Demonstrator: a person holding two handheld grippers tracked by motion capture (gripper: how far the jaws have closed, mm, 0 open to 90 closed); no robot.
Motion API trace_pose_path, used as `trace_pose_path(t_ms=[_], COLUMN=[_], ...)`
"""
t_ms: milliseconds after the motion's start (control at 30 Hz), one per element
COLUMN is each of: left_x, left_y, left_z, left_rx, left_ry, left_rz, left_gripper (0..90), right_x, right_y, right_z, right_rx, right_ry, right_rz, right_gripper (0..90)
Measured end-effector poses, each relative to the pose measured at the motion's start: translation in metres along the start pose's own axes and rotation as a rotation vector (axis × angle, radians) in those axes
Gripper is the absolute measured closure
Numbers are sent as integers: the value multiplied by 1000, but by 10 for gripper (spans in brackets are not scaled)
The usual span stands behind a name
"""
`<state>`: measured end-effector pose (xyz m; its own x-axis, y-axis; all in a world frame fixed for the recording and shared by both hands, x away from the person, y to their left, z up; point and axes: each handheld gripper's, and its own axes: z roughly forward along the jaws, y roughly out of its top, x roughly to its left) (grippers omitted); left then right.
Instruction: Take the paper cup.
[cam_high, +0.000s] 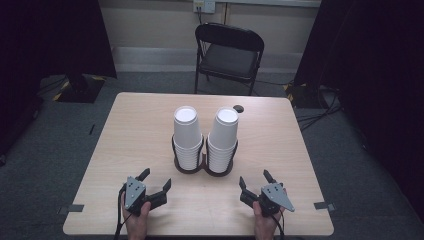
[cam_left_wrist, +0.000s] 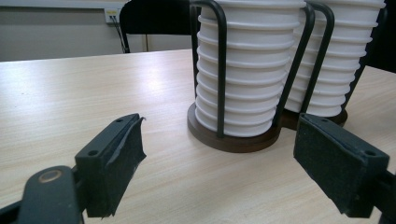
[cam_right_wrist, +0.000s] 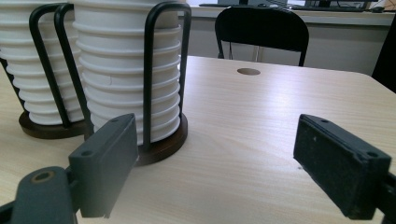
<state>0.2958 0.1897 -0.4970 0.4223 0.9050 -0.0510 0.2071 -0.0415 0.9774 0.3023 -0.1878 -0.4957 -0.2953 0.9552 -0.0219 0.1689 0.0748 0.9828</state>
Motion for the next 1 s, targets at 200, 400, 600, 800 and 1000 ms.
trace_pose_path(t_ms=[200,400,600,800,1000], left_x=[1,2,1,-6,-13], left_y=[1,3,6,11,18], left_z=[2,-1,-2,-1,0], left_rx=[32,30,45,72,61], left_ry=[-8,-39,-32,-40,-74], left_rz=[-3,-15,-14,20,34], left_gripper=[157,155,157,158,159], right_x=[-1,-1,1,1,2], right_y=[1,0,0,-1,-1], right_z=[0,-1,-1,-1,-2], right_rx=[22,15,-3,-21,-33], right_ry=[-3,1,12,35,48], right_rz=[12,6,-13,-5,-9], right_gripper=[130,136,165,217,232])
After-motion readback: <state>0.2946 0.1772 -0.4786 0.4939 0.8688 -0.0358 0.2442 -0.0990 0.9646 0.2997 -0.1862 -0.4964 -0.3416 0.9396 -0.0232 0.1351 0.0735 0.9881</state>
